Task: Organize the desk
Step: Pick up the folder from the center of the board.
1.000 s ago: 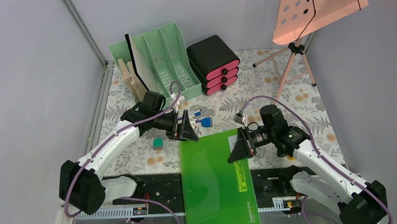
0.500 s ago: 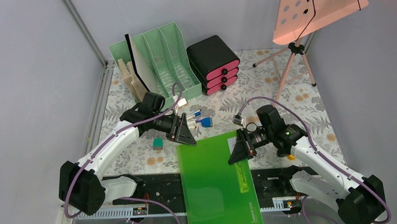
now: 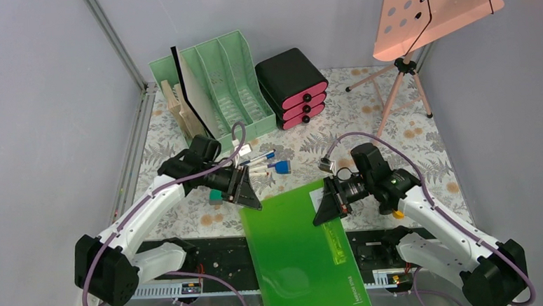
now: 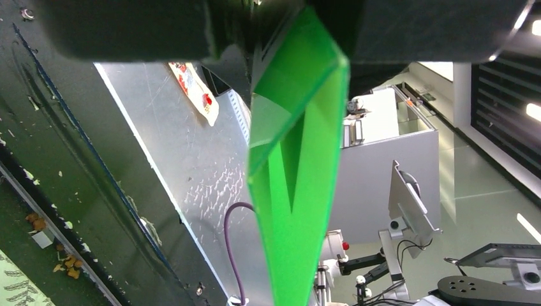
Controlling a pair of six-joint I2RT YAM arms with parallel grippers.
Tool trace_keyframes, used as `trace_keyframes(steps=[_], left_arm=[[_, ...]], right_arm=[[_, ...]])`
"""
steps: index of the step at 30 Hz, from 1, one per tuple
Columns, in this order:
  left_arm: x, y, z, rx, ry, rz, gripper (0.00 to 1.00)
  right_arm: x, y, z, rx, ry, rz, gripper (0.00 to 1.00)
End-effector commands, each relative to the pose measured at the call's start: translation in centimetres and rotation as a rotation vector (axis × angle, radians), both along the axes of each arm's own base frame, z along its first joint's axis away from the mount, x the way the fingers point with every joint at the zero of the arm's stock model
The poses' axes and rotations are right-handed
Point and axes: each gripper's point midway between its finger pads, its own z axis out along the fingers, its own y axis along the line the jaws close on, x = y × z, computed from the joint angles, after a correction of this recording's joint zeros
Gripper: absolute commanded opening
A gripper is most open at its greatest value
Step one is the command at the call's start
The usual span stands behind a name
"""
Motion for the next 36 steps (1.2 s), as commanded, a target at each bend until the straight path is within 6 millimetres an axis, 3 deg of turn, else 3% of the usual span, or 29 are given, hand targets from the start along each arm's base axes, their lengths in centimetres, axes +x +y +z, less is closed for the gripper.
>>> trace_keyframes(steps=[1, 7, 11, 15, 19, 28, 36], left_arm=[[-1.5, 0.6, 0.0, -0.009, 0.006, -0.024, 0.5], [-1.3, 0.7, -1.0, 0.014, 0.008, -0.014, 0.59], [-0.6, 0.8, -1.8, 0.049, -0.011, 0.003, 0.64], [-0.7, 0.8, -1.9, 0.045, -0.007, -0.005, 0.63], [-1.2, 0.5, -0.6, -0.013, -0.011, -0.025, 0.6], [-2.7, 0.7, 1.5, -0.09, -0.023, -0.042, 0.49], [-3.6, 1.1, 1.5, -0.083, -0.009, -0.047, 0.41]], right_arm=[[0.6, 0.6, 3.0, 0.083, -0.065, 0.007, 0.0], [0.9, 1.2, 6.5, 0.211, -0.107, 0.012, 0.0], [0.6, 1.2, 7.5, 0.258, -0.102, 0.028, 0.0], [0.3, 1.0, 6.7, 0.237, -0.09, 0.033, 0.0], [0.6, 1.1, 5.3, 0.199, -0.081, 0.024, 0.0], [1.7, 0.4, 0.9, -0.023, -0.08, -0.017, 0.0], [2.9, -0.1, -0.2, -0.124, -0.137, -0.079, 0.0]])
